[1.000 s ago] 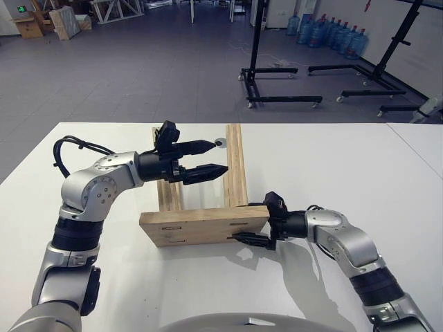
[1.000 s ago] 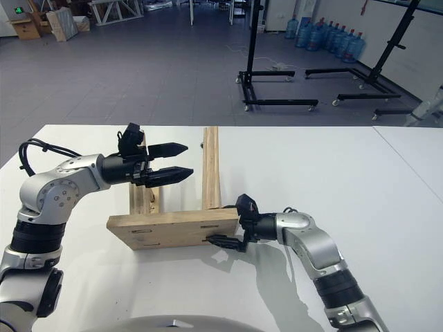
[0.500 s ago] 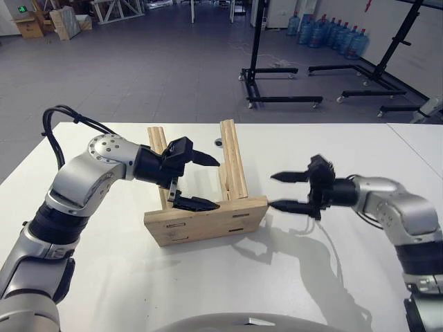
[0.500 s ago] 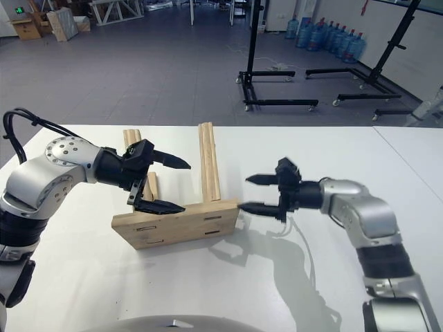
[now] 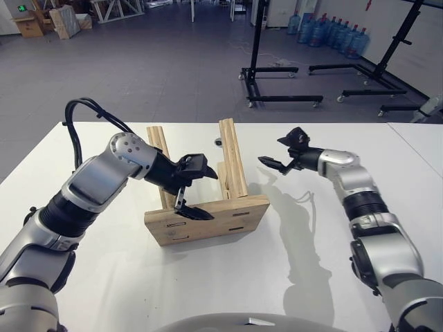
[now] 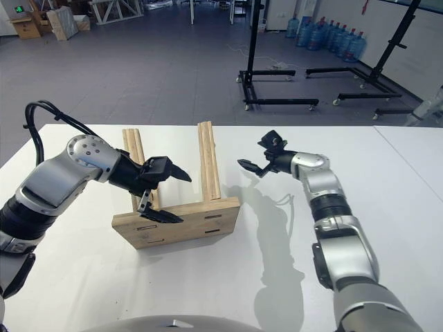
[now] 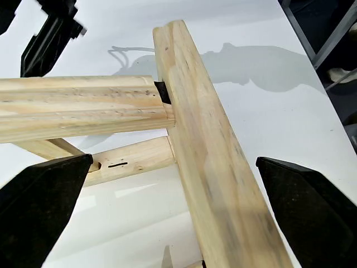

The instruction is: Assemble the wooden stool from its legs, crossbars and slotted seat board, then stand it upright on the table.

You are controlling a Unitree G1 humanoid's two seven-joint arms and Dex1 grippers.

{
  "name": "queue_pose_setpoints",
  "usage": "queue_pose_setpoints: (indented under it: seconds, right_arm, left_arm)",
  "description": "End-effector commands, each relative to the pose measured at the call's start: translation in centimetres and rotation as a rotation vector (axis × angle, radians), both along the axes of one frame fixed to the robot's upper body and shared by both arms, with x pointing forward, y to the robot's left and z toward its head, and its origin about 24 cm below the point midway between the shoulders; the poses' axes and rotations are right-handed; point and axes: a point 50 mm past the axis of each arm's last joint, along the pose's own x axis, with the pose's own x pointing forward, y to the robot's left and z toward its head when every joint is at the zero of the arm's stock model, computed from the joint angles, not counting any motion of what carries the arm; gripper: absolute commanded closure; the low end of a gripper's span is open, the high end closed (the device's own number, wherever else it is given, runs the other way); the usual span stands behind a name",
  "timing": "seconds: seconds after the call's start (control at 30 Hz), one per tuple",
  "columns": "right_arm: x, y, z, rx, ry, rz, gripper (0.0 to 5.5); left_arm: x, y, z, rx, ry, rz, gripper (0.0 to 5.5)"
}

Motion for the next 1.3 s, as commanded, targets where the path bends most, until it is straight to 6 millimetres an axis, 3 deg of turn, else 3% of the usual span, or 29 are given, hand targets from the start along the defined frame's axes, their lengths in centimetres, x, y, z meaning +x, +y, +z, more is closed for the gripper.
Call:
queue_pose_setpoints:
  seconds: [0.03, 0.27, 0.53, 0.77, 1.0, 1.13, 1.3]
  right_arm:
    - [1.3, 1.9, 0.2, 0.022, -0.072, -0.013, 0.10]
    - [2.4, 5.0, 1.4, 0.146, -0.174, 0.004, 0.10]
    - [1.1, 7.6, -0.5, 0.135, -0.092, 0.228, 0.10]
    - [-1.0, 5.3, -2.8, 0.062, 0.018, 0.425, 0.10]
    - [-0.1, 3.0, -1.3, 0.015, -0.026, 0.339, 0.10]
    - [-1.4, 2.8, -1.5, 0.018, -0.020, 0.501, 0.10]
    - [-4.9, 2.0, -1.6, 0.031, 0.019, 0.772, 0.10]
  left_arm:
    - [-0.6, -0.1, -0.5, 0.033, -0.014, -0.010, 0.11]
    - [-0.5, 1.7, -1.5, 0.148, -0.091, 0.046, 0.11]
    - [-0.4, 2.5, -3.0, 0.179, -0.104, 0.090, 0.11]
    - [-0.4, 3.0, -3.7, 0.179, -0.110, 0.125, 0.11]
    - [-0.5, 3.4, -3.9, 0.179, -0.118, 0.141, 0.11]
    - [-0.6, 3.5, -3.9, 0.173, -0.124, 0.140, 0.11]
    - [-1.0, 3.6, -3.4, 0.150, -0.141, 0.137, 0.11]
